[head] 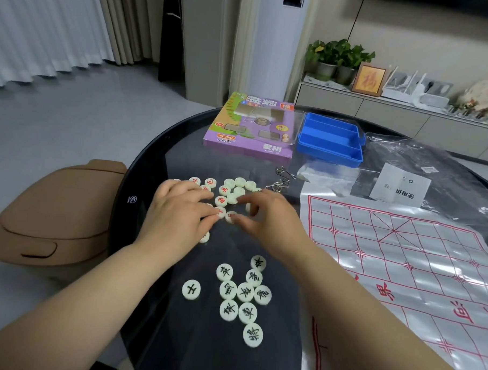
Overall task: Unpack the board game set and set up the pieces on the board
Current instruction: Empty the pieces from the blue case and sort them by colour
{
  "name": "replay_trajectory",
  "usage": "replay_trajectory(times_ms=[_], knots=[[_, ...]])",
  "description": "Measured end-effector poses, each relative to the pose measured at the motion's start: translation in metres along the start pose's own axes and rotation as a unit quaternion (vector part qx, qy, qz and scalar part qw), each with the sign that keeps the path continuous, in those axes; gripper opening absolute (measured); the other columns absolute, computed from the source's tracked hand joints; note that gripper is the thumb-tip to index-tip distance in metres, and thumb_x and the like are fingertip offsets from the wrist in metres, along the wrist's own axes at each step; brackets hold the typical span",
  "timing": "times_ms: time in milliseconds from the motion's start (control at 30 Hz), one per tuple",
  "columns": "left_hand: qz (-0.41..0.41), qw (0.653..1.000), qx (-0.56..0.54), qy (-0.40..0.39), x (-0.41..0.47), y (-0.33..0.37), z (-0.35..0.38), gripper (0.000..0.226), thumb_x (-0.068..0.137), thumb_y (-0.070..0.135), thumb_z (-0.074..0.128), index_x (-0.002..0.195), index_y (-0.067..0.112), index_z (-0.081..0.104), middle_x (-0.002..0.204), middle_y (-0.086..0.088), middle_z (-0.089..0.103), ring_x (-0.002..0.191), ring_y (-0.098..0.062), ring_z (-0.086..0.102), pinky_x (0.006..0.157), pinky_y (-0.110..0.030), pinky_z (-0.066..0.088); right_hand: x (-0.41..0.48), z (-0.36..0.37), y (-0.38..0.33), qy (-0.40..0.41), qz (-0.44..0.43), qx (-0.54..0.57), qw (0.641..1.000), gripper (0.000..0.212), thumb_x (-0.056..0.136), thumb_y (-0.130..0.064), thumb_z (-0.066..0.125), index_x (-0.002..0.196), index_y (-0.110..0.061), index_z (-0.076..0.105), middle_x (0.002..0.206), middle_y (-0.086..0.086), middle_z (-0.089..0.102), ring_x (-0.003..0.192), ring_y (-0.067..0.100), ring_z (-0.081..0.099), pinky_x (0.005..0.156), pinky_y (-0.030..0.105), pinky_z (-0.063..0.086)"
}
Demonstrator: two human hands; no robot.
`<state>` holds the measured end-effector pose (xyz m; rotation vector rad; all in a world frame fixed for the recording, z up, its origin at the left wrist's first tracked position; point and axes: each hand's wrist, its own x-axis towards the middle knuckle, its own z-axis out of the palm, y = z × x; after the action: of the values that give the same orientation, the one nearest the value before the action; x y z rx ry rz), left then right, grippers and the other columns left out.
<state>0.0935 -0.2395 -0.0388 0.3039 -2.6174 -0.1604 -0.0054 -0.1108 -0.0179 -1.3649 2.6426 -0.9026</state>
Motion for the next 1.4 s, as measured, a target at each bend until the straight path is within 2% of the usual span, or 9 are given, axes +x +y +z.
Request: replay_trajectory(times_ms=[200,300,433,567,633,767,867,1100,1400], knots=[[0.018,0.999,0.01,0.035,0.011,-0.01,0.008,0.036,0.072,0.036,0.043,0.063,0.02,0.074,0.078,-0.001,0.072,0.088,-0.011,0.042,0.085,-0.031,0.024,-0.012,-0.015,0.033,0.031,0.055,0.017,0.998,0.028,0.08,-0.02,0.066,0.104,-0.008,0.059,0.084,-0.009,0.041,0.081,0.008,0.041,0.062,0.013,0.027],[-0.017,0.999,-0.033,0.016,0.009,-0.009,0.004,0.031,0.068,0.039,0.057,0.081,0.017,0.074,0.095,-0.002,0.071,0.097,-0.009,0.044,0.095,-0.027,0.017,-0.013,-0.012,0.036,0.016,0.051,0.008,0.999,0.032,0.08,-0.023,0.066,0.108,-0.008,0.058,0.095,-0.001,0.047,0.085,0.01,0.042,0.065,0.012,0.029],[-0.059,0.997,-0.055,-0.005,-0.003,-0.004,-0.003,0.069,0.059,0.058,0.052,0.117,0.022,0.061,0.125,0.005,0.054,0.122,-0.012,0.037,0.104,-0.015,-0.007,-0.008,-0.011,0.034,0.001,0.068,-0.016,0.998,0.031,0.083,-0.026,0.063,0.109,-0.01,0.057,0.101,0.001,0.049,0.096,0.017,0.048,0.069,0.017,0.027],[-0.025,0.995,-0.096,-0.024,-0.018,0.008,-0.008,0.077,0.055,0.069,0.038,0.114,0.026,0.062,0.116,0.019,0.045,0.118,0.002,0.024,0.1,-0.007,-0.018,-0.005,-0.015,0.032,-0.01,0.082,-0.007,0.997,0.021,0.084,-0.02,0.06,0.1,-0.008,0.059,0.093,-0.001,0.046,0.083,0.012,0.043,0.062,0.017,0.025],[-0.019,0.992,-0.117,-0.031,-0.021,0.014,-0.009,0.071,0.058,0.069,0.039,0.11,0.027,0.064,0.112,0.022,0.044,0.116,0.003,0.029,0.101,-0.005,-0.014,-0.004,-0.018,0.03,-0.019,0.086,-0.025,0.996,0.018,0.084,-0.017,0.057,0.098,-0.006,0.06,0.097,0.006,0.054,0.085,0.018,0.048,0.067,0.021,0.031],[-0.006,0.988,-0.142,-0.066,-0.008,0.022,-0.014,0.059,0.066,0.063,0.042,0.099,0.022,0.07,0.102,0.013,0.063,0.104,-0.01,0.053,0.094,-0.016,0.02,-0.01,-0.02,0.027,-0.013,0.047,-0.107,0.993,0.021,0.087,-0.017,0.05,0.097,-0.004,0.063,0.105,0.01,0.059,0.096,0.027,0.054,0.073,0.029,0.038],[0.01,0.988,-0.115,-0.101,0.017,0.033,-0.011,0.035,0.082,0.038,0.06,0.11,0.019,0.065,0.112,0.005,0.062,0.11,-0.016,0.051,0.091,-0.022,0.032,-0.018,-0.024,0.03,0.008,0.031,-0.111,0.993,0.024,0.09,-0.019,0.048,0.103,-0.008,0.065,0.104,0.009,0.064,0.096,0.026,0.056,0.074,0.029,0.039],[-0.005,0.983,-0.019,-0.18,0.056,0.052,0.011,0.028,0.087,0.026,0.056,0.113,0.019,0.062,0.116,-0.002,0.057,0.113,-0.023,0.048,0.092,-0.036,0.041,-0.027,-0.026,0.043,0.051,0.114,0.128,0.984,0.02,0.084,-0.006,0.059,0.101,-0.007,0.07,0.1,0.01,0.07,0.081,0.008,0.054,0.063,0.001,0.036],[0.032,0.986,0.085,-0.139,0.058,0.054,0.007,0.022,0.091,0.021,0.044,0.109,0.023,0.057,0.113,0.003,0.058,0.109,-0.02,0.051,0.073,-0.027,0.035,-0.03,-0.031,0.047,0.003,0.068,0.066,0.996,0.025,0.086,-0.018,0.059,0.11,-0.014,0.066,0.08,-0.008,0.059,0.062,0.003,0.044,0.056,0.014,0.032]])
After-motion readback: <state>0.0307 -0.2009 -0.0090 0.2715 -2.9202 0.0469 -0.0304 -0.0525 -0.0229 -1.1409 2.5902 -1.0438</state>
